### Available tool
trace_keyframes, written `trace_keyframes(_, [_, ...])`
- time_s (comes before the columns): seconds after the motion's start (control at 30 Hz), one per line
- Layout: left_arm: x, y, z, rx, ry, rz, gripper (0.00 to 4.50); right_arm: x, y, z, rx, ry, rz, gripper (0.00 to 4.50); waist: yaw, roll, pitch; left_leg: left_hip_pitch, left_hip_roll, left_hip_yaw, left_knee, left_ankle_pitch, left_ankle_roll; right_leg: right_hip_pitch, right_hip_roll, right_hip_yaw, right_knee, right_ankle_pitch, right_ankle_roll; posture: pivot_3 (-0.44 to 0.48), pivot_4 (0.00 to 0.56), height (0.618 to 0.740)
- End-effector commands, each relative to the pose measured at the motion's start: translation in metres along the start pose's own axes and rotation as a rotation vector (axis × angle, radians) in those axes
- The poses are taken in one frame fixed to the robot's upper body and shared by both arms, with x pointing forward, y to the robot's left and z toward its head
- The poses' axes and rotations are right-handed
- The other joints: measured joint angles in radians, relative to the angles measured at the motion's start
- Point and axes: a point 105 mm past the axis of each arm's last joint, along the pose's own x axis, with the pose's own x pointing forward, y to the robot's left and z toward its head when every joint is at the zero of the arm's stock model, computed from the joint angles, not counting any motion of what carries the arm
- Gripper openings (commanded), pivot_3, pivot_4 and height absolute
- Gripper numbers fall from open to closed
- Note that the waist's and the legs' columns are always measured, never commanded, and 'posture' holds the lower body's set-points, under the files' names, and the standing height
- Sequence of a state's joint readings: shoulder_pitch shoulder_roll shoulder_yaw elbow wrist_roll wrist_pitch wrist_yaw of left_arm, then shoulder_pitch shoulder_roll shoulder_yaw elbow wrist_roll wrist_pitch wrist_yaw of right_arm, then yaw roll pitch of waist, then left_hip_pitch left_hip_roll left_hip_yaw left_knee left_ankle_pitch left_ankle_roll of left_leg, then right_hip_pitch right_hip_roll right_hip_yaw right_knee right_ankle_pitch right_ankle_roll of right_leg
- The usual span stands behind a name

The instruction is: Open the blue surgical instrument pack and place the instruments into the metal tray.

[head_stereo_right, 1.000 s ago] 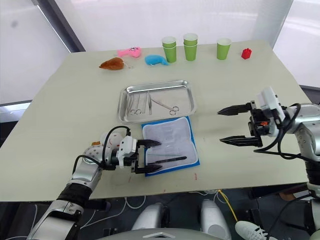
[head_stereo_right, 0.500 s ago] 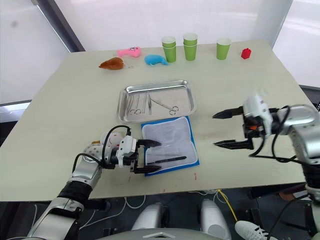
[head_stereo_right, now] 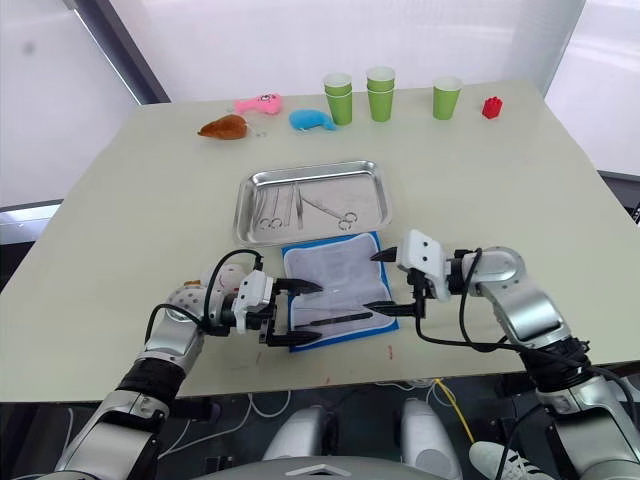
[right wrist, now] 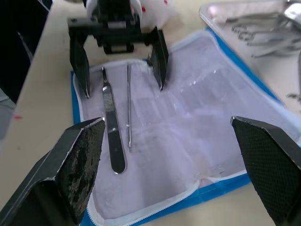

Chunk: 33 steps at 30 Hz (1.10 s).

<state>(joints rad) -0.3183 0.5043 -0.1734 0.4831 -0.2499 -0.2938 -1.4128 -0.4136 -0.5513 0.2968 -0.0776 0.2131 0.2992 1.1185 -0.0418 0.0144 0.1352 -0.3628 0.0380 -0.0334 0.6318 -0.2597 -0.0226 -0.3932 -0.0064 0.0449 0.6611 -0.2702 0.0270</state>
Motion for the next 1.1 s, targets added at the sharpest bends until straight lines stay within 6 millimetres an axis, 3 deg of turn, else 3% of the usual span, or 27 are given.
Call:
trace_keyframes(0.03, [-0.003,-0.039,-0.058,-0.22,0.183,-0.079,4.5,0.01,-0.005,0.007,-0.057,0.0,-0.008,4.46,0.0,0.0,0.0,0.0,0.0,0.0,0.0,0.0,0.0,0.0,0.0,0.0,0.0,0.0,0.0,0.0,0.15,0.74])
trace_keyframes(0.33, [-0.004,-0.038,-0.057,-0.22,0.185,-0.078,4.5,0.031,-0.01,-0.013,-0.054,0.109,0.033,4.46,-0.001,0.0,0.0,0.0,0.001,-0.001,0.0,0.0,0.0,0.0,0.003,0.002,0.0,0.0,0.0,0.0,0.15,0.74])
trace_keyframes(0.57, [-0.004,-0.038,-0.057,-0.219,0.184,-0.074,4.5,0.04,-0.012,-0.017,-0.059,0.128,0.044,4.46,-0.001,-0.001,-0.001,0.0,0.001,-0.001,0.0,0.0,0.0,0.0,0.004,0.003,0.001,0.0,0.0,0.0,0.15,0.74])
trace_keyframes(0.73, [-0.004,-0.038,-0.056,-0.219,0.181,-0.069,4.5,0.037,-0.014,-0.03,-0.076,0.168,0.054,4.46,-0.001,-0.001,-0.002,0.001,0.001,0.0,0.0,0.0,0.0,0.0,0.004,0.004,0.001,0.0,0.0,0.0,0.15,0.74])
trace_keyframes(1.07, [-0.004,-0.036,-0.057,-0.22,0.184,-0.064,4.5,0.038,-0.007,-0.033,-0.092,0.142,0.146,4.46,-0.001,-0.001,-0.002,0.001,0.001,0.0,0.0,0.0,0.0,0.001,0.004,0.004,0.001,0.0,0.0,0.0,0.15,0.74])
trace_keyframes(1.1, [-0.004,-0.036,-0.057,-0.219,0.184,-0.062,4.5,0.038,-0.006,-0.036,-0.084,0.146,0.15,4.23,-0.001,-0.001,-0.002,0.001,0.001,0.0,0.0,0.0,0.0,0.001,0.004,0.004,0.001,0.0,0.0,0.0,0.15,0.74])
